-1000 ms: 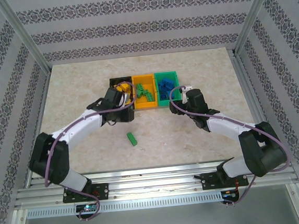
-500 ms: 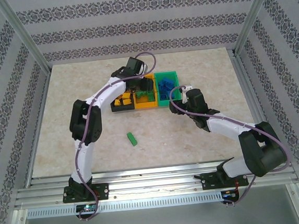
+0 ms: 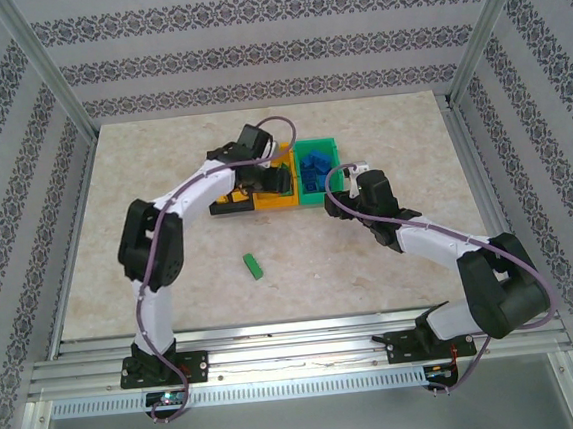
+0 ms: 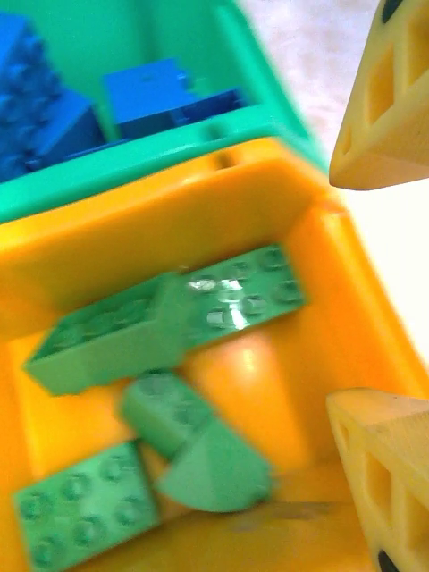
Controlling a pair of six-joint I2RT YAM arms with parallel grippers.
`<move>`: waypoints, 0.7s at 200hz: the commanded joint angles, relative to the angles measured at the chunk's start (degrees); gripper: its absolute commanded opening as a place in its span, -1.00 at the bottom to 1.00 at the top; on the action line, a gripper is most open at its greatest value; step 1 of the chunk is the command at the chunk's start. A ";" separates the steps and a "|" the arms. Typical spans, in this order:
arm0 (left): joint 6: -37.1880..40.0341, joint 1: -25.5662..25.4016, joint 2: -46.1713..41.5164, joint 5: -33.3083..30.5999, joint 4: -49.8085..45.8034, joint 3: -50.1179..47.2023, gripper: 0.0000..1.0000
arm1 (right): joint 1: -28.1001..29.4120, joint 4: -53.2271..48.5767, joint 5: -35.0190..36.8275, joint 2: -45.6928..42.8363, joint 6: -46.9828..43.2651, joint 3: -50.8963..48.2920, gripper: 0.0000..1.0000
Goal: Sort the legos into containers by color
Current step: Place the lego in the container, then pick up the lego from the middle-left of the table.
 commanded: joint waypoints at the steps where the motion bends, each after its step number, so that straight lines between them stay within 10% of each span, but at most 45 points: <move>1: -0.92 -0.89 -8.57 -0.99 4.71 -8.92 0.22 | 0.57 1.53 -0.78 0.30 0.94 -0.25 0.26; 140: -13.66 -5.26 -28.61 0.76 4.78 -40.47 0.26 | 0.57 1.63 -2.28 1.07 2.20 -0.02 0.26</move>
